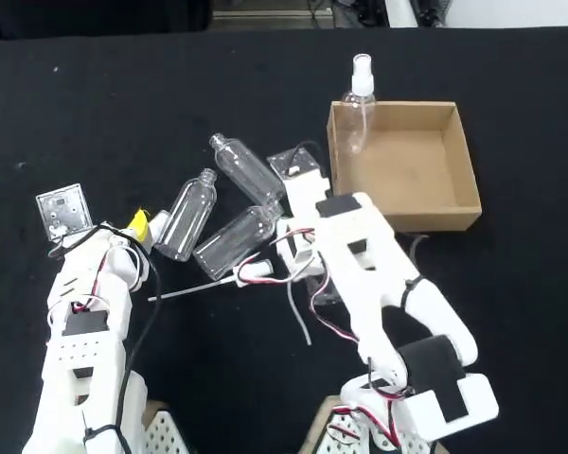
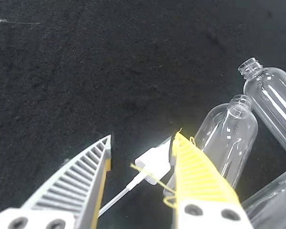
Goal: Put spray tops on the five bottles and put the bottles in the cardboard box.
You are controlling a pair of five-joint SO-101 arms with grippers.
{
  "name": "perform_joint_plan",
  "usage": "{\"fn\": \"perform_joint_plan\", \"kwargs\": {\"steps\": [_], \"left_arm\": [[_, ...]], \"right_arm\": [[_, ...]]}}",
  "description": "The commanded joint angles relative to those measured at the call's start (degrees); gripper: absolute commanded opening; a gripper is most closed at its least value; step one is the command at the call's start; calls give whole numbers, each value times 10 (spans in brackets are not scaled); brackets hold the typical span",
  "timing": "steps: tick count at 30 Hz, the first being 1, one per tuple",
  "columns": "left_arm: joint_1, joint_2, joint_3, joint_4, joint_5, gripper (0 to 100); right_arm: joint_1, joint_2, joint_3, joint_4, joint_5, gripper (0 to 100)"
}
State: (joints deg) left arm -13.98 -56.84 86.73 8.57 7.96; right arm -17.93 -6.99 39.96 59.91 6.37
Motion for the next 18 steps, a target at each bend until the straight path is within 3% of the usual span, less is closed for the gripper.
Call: {"fn": "perform_joint_plan", "kwargs": {"steps": [1, 5, 10, 13, 18], "left_arm": [[-6, -7, -8, -10, 4, 199], [-5, -7, -9, -11, 4, 199], [-1, -7, -8, -11, 4, 199], [-1, -7, -7, -10, 4, 199], [-6, -7, -7, -9, 4, 199]], "right_arm": [[9, -36, 2, -10, 0, 247], [9, -36, 25, -10, 4, 231], [32, -86, 38, -8, 4, 68], [55, -159, 39, 50, 9, 9], [144, -308, 25, 209, 144, 38]]}}
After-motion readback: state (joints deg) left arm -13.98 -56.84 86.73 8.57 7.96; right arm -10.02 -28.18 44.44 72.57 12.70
